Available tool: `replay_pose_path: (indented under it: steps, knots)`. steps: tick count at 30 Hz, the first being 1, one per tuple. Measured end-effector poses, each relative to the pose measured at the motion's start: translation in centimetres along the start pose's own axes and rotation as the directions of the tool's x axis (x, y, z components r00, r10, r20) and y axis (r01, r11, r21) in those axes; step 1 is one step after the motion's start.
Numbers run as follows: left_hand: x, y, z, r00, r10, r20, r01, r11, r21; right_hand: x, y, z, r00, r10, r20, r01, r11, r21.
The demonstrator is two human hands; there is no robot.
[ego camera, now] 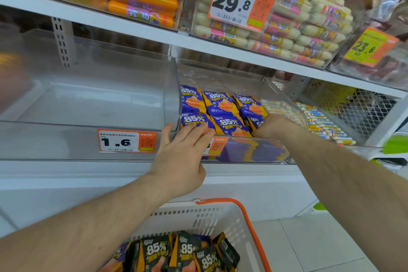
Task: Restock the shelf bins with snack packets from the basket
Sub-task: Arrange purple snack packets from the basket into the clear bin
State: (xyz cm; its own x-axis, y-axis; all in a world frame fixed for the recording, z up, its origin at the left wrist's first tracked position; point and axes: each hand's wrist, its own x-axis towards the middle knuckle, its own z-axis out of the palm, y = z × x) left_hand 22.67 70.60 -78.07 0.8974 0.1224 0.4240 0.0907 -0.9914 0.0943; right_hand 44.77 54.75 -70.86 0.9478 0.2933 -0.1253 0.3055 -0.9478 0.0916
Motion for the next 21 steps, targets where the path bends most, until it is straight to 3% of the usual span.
replay_pose_path:
  steps: [4, 7, 9, 10, 11, 13, 14, 15, 17, 21]
  knots:
    - [0.0, 0.1, -0.6, 0.998, -0.012, 0.059, 0.013, 1.000, -0.012, -0.1, -0.2, 0.1, 1.000, 0.029, -0.004, -0.029, 0.999, 0.040]
    - [0.2, 0.2, -1.2, 0.989, -0.026, 0.147, 0.037, 0.997, -0.071, -0.5, 0.2, 0.5, 0.992, 0.113, -0.057, -0.102, 0.980, 0.170]
    - [0.4, 0.2, -1.5, 0.988, -0.003, 0.155, 0.016, 0.996, -0.083, -1.1, 0.4, 1.2, 0.958, 0.196, -0.211, -0.134, 0.951, 0.279]
    - [0.2, 0.1, -1.5, 0.988, 0.013, 0.155, 0.003, 0.995, -0.099, -1.7, 0.4, 1.8, 0.908, 0.216, -0.360, -0.100, 0.944, 0.316]
    - [-0.1, -0.1, -1.5, 0.990, 0.033, 0.137, -0.017, 0.993, -0.119, -2.3, 0.2, 2.6, 0.807, 0.194, -0.558, 0.007, 0.942, 0.337]
    - [-1.0, -0.6, -1.7, 0.993, 0.114, -0.016, -0.115, 0.980, -0.159, -4.2, -1.1, 4.0, 0.481, 0.052, -0.875, 0.346, 0.906, 0.243]
    - [-1.6, -0.9, -1.8, 0.980, 0.170, -0.105, -0.186, 0.968, -0.169, -5.5, -2.2, 4.9, 0.364, -0.026, -0.931, 0.494, 0.853, 0.169]
    - [-2.2, -1.3, -1.8, 0.961, 0.225, -0.158, -0.251, 0.953, -0.172, -6.8, -3.4, 6.1, 0.310, -0.098, -0.946, 0.605, 0.788, 0.117]
    - [-3.4, -2.4, -1.9, 0.953, 0.273, -0.136, -0.293, 0.941, -0.170, -9.7, -6.2, 9.1, 0.321, -0.208, -0.924, 0.745, 0.658, 0.110]
    - [-5.6, -4.6, -1.6, 0.952, 0.218, 0.215, -0.172, 0.962, -0.212, -13.7, -10.8, 17.6, 0.487, -0.496, -0.718, 0.829, 0.521, 0.202]
